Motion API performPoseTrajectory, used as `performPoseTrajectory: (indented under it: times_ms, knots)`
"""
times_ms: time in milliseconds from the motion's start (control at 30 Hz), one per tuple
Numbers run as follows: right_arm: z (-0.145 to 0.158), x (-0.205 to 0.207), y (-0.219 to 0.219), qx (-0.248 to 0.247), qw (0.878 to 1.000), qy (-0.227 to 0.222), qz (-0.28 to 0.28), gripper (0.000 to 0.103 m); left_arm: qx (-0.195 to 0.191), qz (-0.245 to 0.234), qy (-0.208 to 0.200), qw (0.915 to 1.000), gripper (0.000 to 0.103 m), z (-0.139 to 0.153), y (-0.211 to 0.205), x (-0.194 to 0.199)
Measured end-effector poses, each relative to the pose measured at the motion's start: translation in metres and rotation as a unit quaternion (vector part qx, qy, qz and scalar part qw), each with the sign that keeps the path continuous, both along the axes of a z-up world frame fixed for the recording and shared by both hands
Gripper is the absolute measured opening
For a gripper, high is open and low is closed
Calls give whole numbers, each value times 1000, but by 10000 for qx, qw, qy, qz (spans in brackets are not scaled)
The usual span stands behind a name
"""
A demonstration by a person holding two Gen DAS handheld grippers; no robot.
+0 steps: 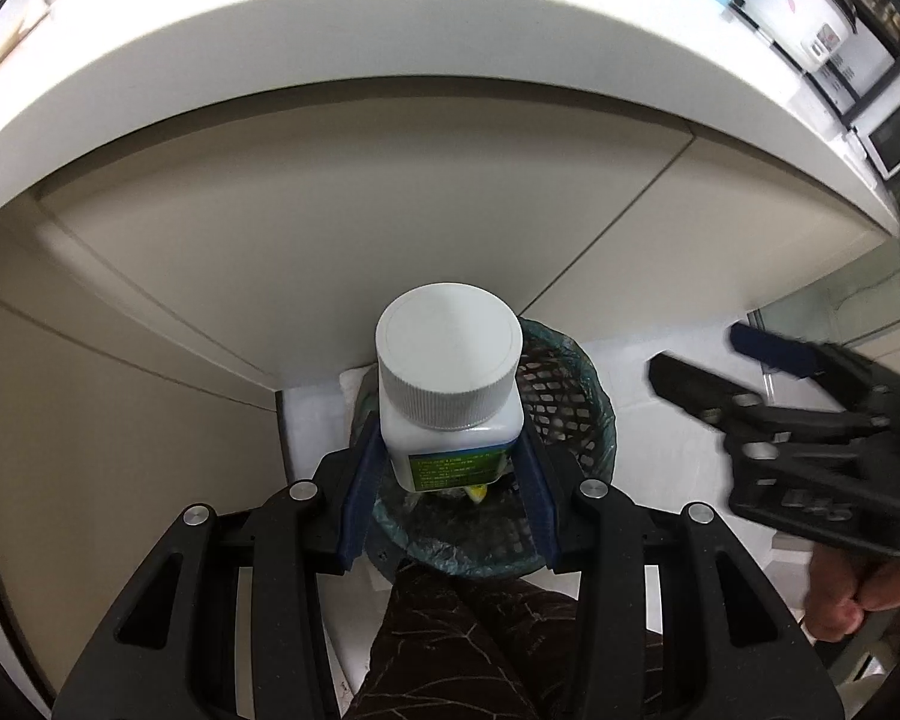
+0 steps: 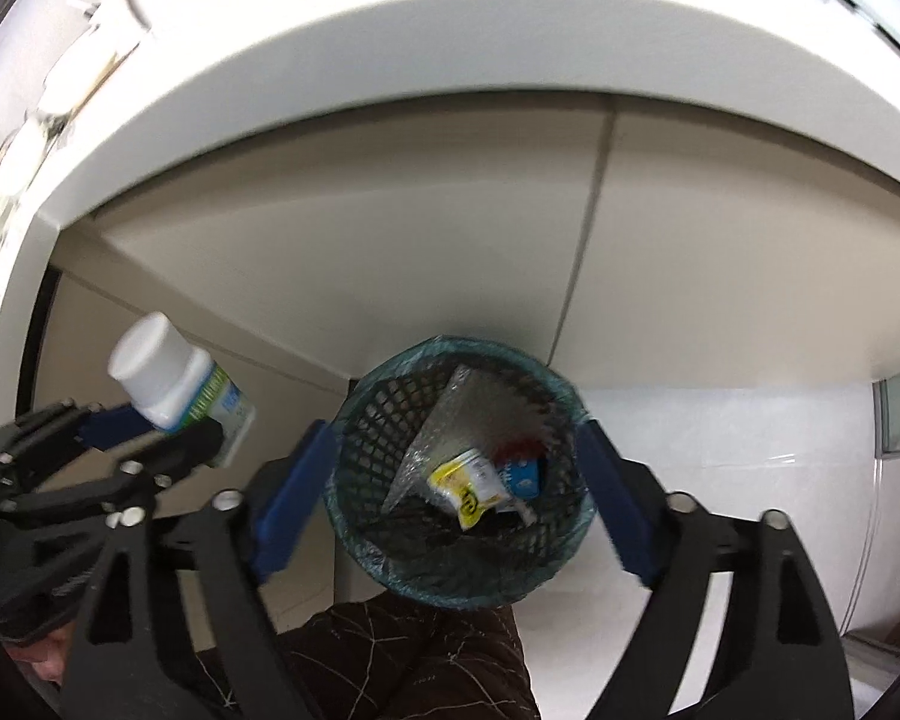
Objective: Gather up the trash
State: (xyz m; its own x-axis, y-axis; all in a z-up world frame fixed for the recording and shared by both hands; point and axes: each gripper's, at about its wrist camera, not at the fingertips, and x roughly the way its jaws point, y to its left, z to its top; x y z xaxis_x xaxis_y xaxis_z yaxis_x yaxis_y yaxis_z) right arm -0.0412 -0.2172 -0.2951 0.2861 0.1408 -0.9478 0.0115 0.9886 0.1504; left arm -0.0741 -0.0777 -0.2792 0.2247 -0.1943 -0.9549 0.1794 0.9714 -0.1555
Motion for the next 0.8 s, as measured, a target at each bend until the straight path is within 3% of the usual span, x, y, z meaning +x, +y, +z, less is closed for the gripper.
performPoseTrajectory:
  times_ms: [167, 467, 633, 800]
  knots:
    - [14, 0, -20, -184, 9995, -86, -227, 92, -36, -248, 63, 9997, 41, -11, -19, 1]
    - [31, -9, -62, -279, 9962, -125, -812, 93, -87, -633, 111, 9979, 43, -24, -46, 2]
    - [40, -15, -79, -308, 9947, -114, -978, 93, -106, -620, 2, 9980, 77, -16, -44, 4]
    - [66, -14, -79, -385, 9931, -211, -1086, 93, -217, -455, -135, 9986, 92, 15, -31, 5]
